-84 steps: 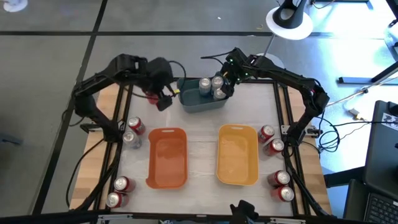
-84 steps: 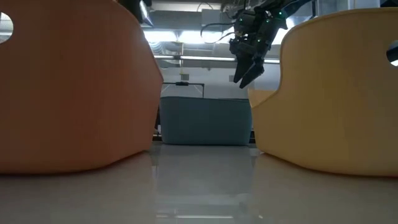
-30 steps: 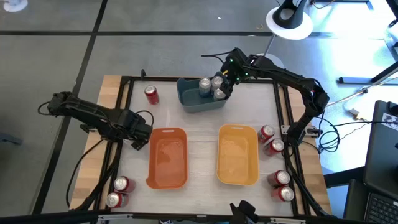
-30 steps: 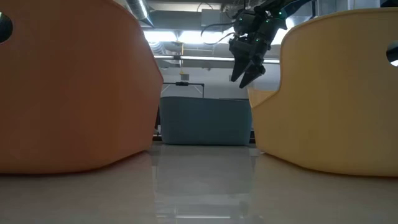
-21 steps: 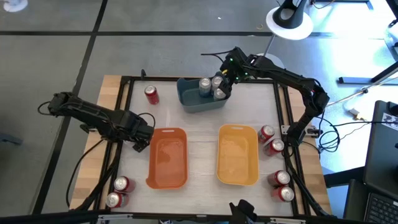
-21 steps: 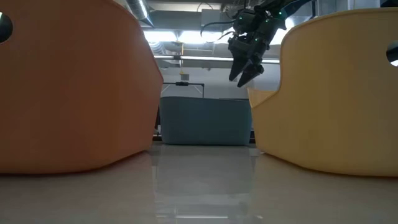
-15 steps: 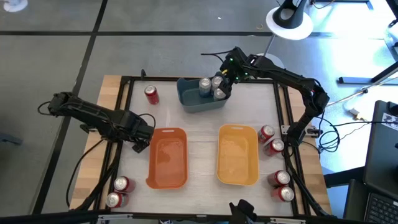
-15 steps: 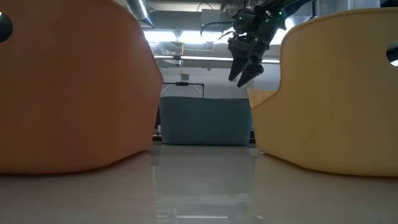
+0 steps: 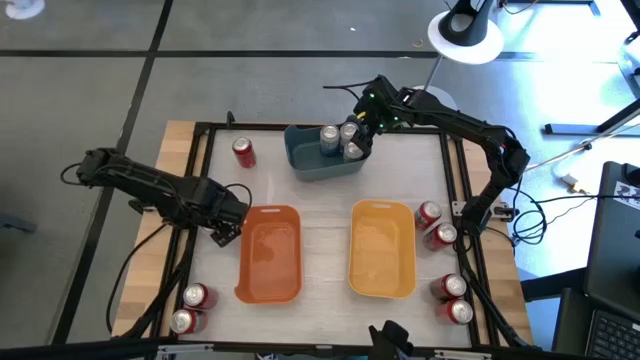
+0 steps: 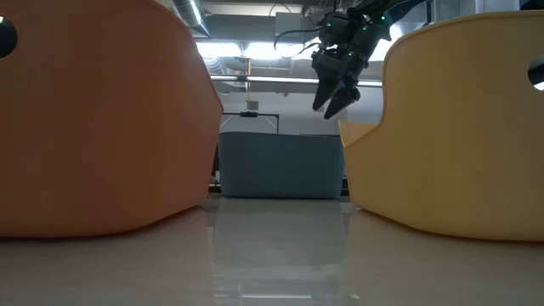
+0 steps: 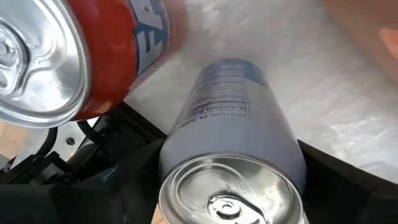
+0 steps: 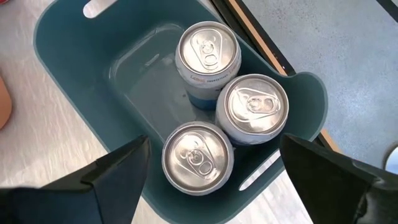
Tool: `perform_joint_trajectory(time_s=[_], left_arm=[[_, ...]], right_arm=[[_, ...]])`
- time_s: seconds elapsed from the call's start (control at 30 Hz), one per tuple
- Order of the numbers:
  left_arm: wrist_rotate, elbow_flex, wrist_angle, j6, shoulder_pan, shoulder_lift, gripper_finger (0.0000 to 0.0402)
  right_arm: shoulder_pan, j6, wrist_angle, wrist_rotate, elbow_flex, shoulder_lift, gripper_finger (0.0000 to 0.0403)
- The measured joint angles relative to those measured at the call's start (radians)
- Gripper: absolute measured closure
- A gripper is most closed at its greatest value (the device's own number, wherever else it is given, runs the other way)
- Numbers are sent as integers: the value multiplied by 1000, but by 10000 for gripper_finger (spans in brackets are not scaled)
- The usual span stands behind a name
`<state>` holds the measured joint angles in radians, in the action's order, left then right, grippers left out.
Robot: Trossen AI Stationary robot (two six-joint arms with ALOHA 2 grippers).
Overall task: Sort soda cans
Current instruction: Put the blue-white soda can into the green bin
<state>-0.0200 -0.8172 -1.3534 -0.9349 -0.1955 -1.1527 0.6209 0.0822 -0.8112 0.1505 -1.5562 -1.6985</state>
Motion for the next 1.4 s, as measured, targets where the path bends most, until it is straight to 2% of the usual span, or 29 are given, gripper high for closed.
perform_joint_trajectory(time_s=[0.2,0.3,0.53,0.87,1.0,1.2,1.4], left_arm=[[3,-76,-18,25,0,0,110],[36,-140,-65,33,0,0,110],[182,-288,-216,22,9,0,111],[404,-483,-162,145,114,0,111],[456,-527,-46,259,178,-1,111],[453,-537,235,489,278,-23,111],[432,-555,405,652,370,-110,111]], right_arm=[[0,0,0,0,0,0,47],[0,0,0,0,0,0,47],[0,0,0,0,0,0,47],[0,5,0,0,0,0,47],[0,5,0,0,0,0,47],[0,20,3,0,0,0,47],[0,21,5,0,0,0,47]])
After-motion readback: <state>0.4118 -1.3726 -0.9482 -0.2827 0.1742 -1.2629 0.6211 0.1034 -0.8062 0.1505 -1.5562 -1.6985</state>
